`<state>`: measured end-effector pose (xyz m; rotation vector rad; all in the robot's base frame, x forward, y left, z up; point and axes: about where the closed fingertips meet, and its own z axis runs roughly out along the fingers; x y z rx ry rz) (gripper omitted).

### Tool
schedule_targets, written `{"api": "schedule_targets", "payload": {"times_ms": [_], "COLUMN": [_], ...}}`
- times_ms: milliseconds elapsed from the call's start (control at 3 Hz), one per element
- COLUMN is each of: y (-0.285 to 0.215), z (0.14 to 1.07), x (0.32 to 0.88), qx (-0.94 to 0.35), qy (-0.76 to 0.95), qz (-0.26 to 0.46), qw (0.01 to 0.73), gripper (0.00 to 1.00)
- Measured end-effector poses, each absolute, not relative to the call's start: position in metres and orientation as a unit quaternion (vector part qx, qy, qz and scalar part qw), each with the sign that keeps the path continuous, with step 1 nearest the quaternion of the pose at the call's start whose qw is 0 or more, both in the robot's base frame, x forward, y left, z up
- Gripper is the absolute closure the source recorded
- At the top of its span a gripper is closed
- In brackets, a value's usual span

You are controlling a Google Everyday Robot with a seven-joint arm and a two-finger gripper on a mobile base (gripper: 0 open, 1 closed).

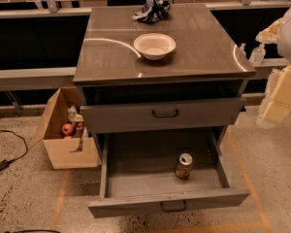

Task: Pick orange can from middle drawer and place on counter

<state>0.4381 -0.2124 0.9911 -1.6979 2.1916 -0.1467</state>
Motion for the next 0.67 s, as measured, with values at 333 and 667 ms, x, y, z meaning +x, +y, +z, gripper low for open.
{"api": "schedule_targets", "payload": {"times_ms": [333, 667], "y": [-0.212, -0.209], "z": [0.991, 0.979], "x": [0.438, 0.439], "qx": [-0.601, -0.596], "qy": [0.776, 0.778], "qz": [-0.052, -0.035], "qw": [0.182, 0.198], "gripper": [0.00, 0.00]}}
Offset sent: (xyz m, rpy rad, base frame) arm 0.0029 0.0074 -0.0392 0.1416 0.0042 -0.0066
